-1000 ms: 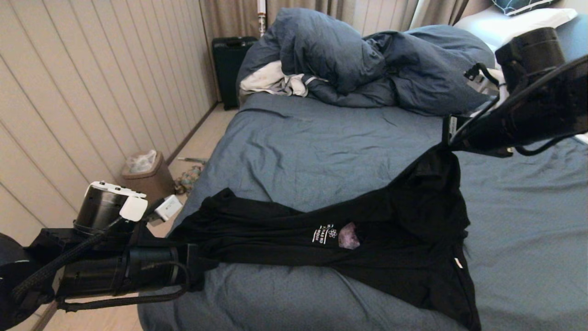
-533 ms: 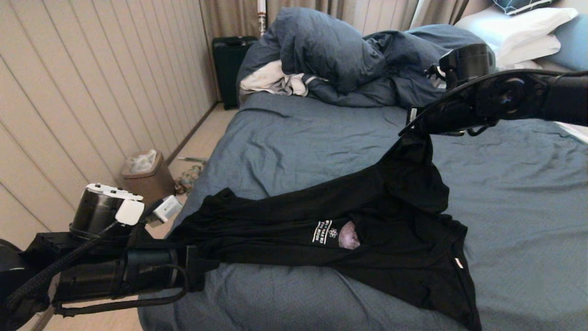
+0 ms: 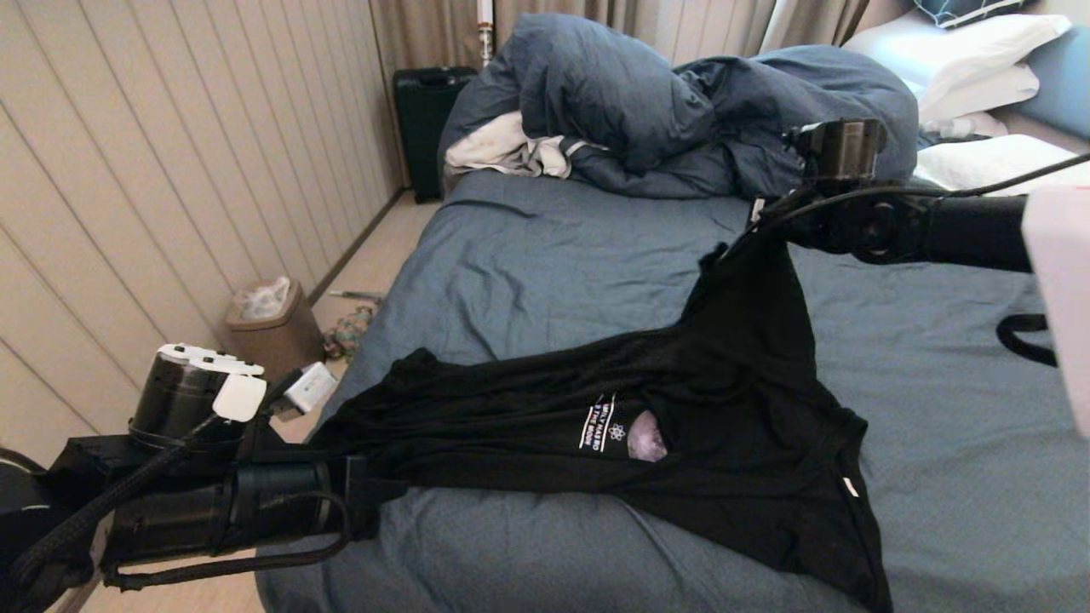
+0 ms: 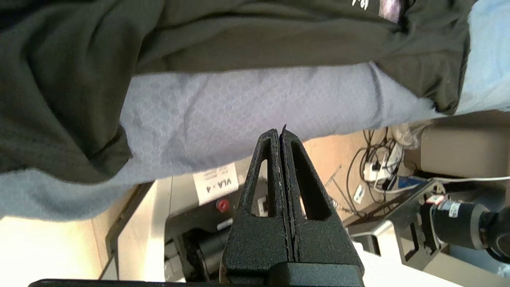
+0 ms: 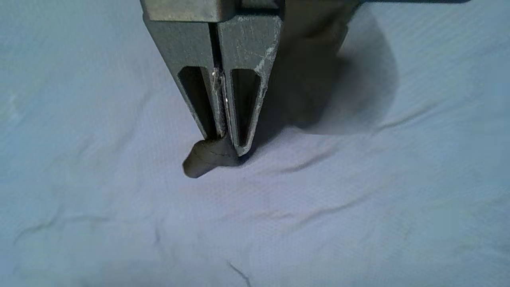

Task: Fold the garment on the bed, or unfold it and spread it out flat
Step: Unford the black T-shirt

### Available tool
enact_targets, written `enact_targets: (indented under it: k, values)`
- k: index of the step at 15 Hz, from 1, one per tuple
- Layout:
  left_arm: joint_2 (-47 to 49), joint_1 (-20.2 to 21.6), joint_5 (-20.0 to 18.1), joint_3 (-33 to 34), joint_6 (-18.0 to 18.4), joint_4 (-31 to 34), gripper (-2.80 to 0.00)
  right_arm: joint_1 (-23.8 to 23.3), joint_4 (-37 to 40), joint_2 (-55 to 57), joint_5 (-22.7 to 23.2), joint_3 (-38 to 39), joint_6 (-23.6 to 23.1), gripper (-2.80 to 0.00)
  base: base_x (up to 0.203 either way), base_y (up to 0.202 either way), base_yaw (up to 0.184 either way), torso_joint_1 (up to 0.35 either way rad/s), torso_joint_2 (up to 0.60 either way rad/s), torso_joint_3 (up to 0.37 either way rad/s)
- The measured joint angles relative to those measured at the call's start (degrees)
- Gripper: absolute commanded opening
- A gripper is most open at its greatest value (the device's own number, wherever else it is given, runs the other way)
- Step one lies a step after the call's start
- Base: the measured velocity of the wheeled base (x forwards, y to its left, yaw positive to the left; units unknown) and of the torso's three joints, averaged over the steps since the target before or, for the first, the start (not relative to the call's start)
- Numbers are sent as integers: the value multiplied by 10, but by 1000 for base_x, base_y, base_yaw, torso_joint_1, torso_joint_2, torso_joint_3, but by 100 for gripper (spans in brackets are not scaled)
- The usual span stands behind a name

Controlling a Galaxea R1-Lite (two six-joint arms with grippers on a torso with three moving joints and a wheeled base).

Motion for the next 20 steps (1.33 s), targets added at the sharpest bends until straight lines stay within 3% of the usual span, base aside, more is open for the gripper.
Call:
enact_targets:
  k: [6,11,12,20]
  values:
    - [8,0,1,10,3,-19,-280,6,-158,89,-60,0,-120,-280,0,0,0,0,0,0]
    - [13,0,0,11,3,-20,-280,-22,-171,116,-61,-1,-135,-280,0,0,0,0,0,0]
    - [13,0,0,11,3,-20,-280,-28,-175,120,-62,-1,-142,0,0,0,0,0,0,0]
    - [15,0,0,10,3,-20,-280,-50,-172,110,-60,-1,-153,0,0,0,0,0,0,0]
